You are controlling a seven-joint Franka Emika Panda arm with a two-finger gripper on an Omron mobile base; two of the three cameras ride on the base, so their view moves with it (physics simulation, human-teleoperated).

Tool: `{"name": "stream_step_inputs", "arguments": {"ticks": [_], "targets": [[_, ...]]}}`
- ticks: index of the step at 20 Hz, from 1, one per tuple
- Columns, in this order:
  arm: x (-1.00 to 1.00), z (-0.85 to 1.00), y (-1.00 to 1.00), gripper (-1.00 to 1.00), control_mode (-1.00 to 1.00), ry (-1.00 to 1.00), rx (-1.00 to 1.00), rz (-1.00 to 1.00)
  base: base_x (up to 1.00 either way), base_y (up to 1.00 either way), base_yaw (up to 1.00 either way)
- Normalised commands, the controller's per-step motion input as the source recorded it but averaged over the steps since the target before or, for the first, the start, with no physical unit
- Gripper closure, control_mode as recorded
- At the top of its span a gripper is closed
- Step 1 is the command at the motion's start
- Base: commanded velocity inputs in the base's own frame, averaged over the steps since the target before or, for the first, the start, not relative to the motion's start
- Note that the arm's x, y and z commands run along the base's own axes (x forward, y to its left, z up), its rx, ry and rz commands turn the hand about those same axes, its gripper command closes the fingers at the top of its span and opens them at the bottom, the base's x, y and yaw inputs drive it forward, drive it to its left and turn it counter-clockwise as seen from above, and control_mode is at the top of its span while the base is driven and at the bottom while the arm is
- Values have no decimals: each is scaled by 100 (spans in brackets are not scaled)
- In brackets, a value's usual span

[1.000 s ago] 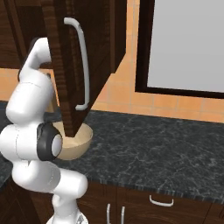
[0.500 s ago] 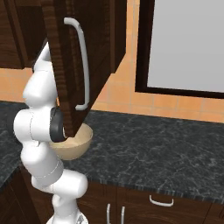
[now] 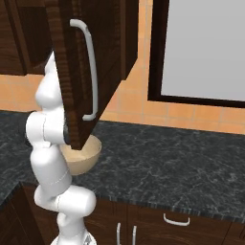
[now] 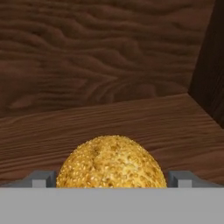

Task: Open the cabinet, pick up the bread from the cabinet and place it in the basket. Then move the basket to the dining counter.

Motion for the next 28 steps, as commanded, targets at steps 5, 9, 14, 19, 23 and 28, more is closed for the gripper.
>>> {"name": "stream_step_inputs", "arguments": {"ticks": [5,9,14,19,23,28], "targets": [[-1,-26,0,100,-100,0,0,2,0,0,0],[-79,-19,6,100,-100,-9,-2,5,0,0,0],[-100,-20,30,100,-100,-10,-7,6,0,0,0],[-100,-2,30,100,-100,0,-6,4,0,0,0],[-100,0,22,100,-100,2,-2,4,0,0,0],[-100,-36,18,100,-100,20,-2,4,0,0,0]]}}
